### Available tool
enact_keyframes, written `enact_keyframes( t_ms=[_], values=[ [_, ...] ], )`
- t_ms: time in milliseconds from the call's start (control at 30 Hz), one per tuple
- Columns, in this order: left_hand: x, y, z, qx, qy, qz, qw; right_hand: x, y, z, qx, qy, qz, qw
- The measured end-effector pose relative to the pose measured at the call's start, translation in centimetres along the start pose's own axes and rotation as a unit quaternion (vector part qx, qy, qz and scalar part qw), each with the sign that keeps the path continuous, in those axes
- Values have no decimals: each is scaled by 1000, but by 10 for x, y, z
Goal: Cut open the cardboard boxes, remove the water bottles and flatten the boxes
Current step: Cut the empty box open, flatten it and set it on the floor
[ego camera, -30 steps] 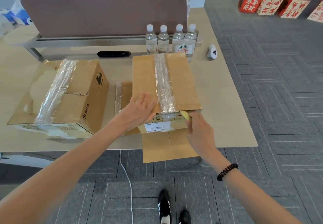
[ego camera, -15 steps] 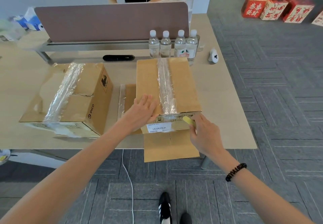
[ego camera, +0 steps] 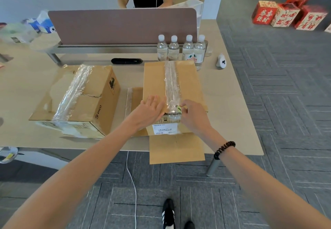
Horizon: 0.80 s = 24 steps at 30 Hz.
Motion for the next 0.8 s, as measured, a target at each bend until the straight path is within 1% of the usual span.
enact_keyframes(
  t_ms=[100, 233, 400, 567, 700, 800],
  values=[
    [6, 4, -4, 9, 12, 20, 1000, -3, 0, 3, -28, 20, -34, 999],
    [6, 10, -2, 31, 23, 47, 998, -12, -4, 5, -52, 16, -76, 996],
    [5, 11, -2, 34, 27, 53, 998, -22, -8, 13, -81, 25, -77, 993],
    [7, 11, -1, 45, 19, 53, 997, -22, -11, 14, -57, 37, -62, 996],
    [7, 11, -3, 49, 23, 56, 997, -25, -8, 14, -60, 48, -49, 996],
    [7, 11, -3, 53, 23, 53, 997, -24, -7, 14, -43, 48, -61, 996]
  ],
)
Point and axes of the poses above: each hand's wrist, its own z-axis towards the middle knuckle, its own y-axis out of the palm, x = y × z, the point moved 1 cm from there along z, towards the middle knuckle, and after that the axes turned 1 degree about -x, right-handed, at the moved point
